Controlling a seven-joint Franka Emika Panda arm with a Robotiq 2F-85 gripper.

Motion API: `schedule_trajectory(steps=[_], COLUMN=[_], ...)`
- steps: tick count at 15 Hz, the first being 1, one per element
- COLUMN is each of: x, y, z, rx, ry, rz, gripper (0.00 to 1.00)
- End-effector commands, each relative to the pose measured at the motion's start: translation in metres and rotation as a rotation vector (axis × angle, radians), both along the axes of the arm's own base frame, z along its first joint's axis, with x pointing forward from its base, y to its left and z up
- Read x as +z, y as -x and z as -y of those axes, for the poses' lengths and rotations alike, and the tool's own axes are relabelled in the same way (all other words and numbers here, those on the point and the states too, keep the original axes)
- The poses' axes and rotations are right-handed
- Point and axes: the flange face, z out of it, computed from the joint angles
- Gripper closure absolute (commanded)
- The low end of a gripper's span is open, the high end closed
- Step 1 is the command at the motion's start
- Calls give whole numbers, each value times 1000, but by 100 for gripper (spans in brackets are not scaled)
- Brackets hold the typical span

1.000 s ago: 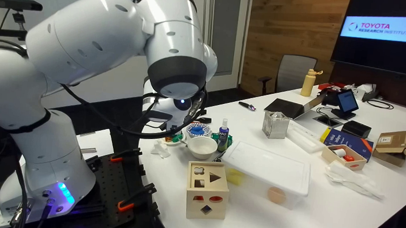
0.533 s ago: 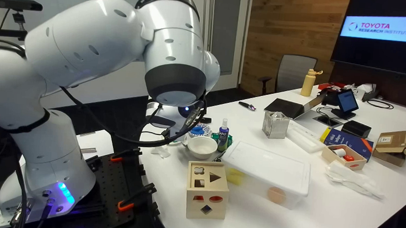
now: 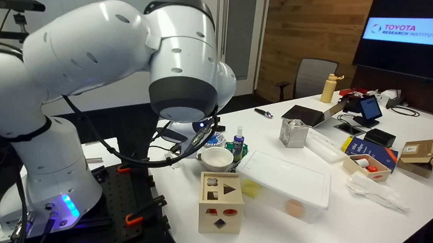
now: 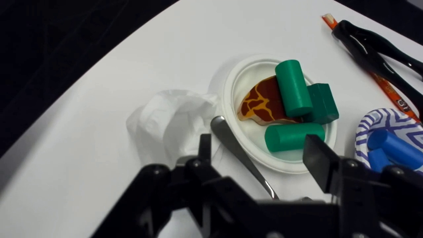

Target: Use the silver spoon to stir the contents in the white bowl.

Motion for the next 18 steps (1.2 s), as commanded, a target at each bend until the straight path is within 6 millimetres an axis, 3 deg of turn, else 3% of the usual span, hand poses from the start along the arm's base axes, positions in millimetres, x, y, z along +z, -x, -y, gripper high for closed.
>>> schedule_trajectory(steps=[1, 5, 9, 13, 18], x=[6, 40, 98, 139, 167], y=[0, 5, 13, 19, 25], z=[-4, -29, -68, -98, -104], rx=[16, 18, -17, -68, -115], ry=[-27, -2, 91, 204, 357], rz=[-32, -69, -29, 49, 110], gripper=[0, 0, 0, 0, 0])
